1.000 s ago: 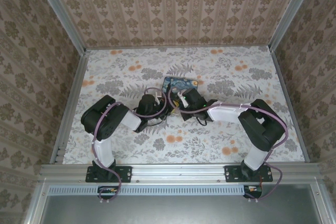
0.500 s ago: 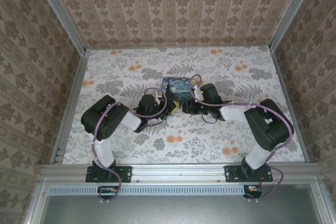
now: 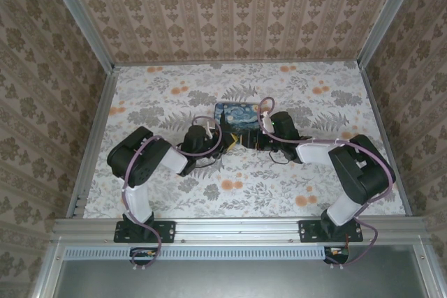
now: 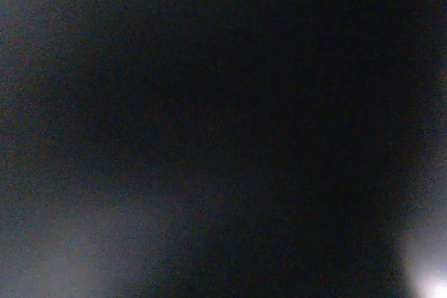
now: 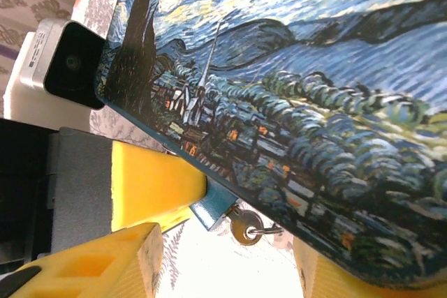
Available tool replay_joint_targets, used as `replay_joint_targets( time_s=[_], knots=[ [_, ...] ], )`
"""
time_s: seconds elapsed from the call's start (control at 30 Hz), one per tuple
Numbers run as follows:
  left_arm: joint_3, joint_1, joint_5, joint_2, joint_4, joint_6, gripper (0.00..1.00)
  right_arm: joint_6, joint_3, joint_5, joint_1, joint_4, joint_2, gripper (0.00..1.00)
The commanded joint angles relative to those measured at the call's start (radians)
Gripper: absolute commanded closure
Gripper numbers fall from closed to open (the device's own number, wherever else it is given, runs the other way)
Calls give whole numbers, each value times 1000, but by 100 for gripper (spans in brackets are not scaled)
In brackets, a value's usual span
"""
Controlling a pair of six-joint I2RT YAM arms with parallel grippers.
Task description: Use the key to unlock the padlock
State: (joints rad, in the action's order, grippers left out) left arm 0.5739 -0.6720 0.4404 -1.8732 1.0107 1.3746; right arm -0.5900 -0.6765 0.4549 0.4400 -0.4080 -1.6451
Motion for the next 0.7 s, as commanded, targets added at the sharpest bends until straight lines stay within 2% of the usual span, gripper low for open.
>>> replay_joint_targets(
  time_s=[0.0,0.3,0.47,0.67],
  knots=[
    [-5,-12,67,51,-103,-68,77,-59,-27,-40,-28,-118,-38,46],
    [-18,-11,64,132,-169,-110,52,-123,-91,-39,-58,-169,-97,45],
    [-6,-6,57,198,-245,-144,45,-122,-129,-16,-69,-166,-127,45],
    [50,24,48,319,-438,-232,37,-88,-33,-10,-70,-182,-82,45]
  ],
)
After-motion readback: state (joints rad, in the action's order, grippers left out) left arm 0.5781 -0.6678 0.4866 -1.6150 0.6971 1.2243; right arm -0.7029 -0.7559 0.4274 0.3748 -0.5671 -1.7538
